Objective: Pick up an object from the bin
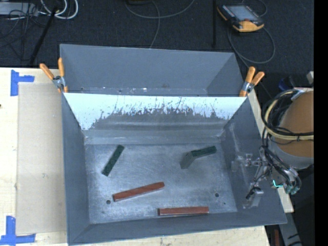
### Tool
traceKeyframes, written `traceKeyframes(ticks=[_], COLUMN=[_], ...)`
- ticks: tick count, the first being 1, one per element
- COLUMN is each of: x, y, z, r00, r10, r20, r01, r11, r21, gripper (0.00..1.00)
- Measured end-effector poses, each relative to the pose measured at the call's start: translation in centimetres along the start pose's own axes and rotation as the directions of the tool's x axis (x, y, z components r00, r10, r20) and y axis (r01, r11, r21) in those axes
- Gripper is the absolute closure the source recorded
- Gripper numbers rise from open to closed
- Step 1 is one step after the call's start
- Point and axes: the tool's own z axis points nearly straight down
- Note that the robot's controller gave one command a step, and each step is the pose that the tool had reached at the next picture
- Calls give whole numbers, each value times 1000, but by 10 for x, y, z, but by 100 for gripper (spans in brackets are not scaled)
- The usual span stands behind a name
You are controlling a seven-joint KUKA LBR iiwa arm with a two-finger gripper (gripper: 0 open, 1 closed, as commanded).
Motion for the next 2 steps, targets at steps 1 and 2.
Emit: traceKeyframes(ticks=[1, 2], x=[-80, -75], y=[66, 60], z=[107, 118], r00=[999, 974], r10=[-52, 226], r20=[6, 10], r01=[52, -226], r11=[999, 974], r21=[-1, -3], gripper=[0, 0])
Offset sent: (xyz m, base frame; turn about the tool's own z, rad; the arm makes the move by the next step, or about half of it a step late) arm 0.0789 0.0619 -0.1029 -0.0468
